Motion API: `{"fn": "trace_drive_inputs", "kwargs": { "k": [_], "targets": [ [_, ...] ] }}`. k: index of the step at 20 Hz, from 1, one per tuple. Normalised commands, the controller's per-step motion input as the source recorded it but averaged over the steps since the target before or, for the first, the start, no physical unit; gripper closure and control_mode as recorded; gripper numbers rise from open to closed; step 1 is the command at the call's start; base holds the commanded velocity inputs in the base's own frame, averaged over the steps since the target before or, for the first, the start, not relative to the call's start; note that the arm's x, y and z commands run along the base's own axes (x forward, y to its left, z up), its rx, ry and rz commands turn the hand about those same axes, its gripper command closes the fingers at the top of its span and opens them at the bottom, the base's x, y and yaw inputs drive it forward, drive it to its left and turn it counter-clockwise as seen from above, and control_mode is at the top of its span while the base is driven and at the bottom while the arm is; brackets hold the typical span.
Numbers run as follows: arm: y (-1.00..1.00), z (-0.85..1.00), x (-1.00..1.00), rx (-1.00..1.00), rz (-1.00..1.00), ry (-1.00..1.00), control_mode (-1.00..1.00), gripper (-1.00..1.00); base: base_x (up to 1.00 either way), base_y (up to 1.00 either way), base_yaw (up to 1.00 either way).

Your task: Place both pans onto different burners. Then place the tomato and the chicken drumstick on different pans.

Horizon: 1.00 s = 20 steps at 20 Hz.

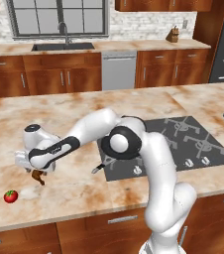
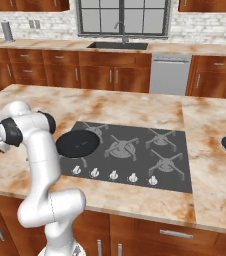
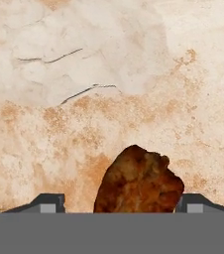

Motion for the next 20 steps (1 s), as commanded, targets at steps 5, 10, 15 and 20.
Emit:
{"fn": "trace_drive_inputs", "kwargs": {
  "k": [5, 10, 15, 20],
  "targets": [
    [0.01, -0.04, 0.07, 0.00, 0.00, 0.00, -1.00, 1.00, 0.00, 0.00, 0.00],
    [-0.11, 0.39, 0.05, 0.05, -0.01, -0.01, -1.00, 1.00, 0.00, 0.00, 0.00],
    [-0.52, 0.42, -0.05, 0.02, -0.01, -0.01, -1.00, 1.00, 0.00, 0.00, 0.00],
    [-0.66, 0.41, -0.04, 0.01, 0.00, 0.00, -1.00, 1.00, 0.00, 0.00, 0.00]
  ]
}}
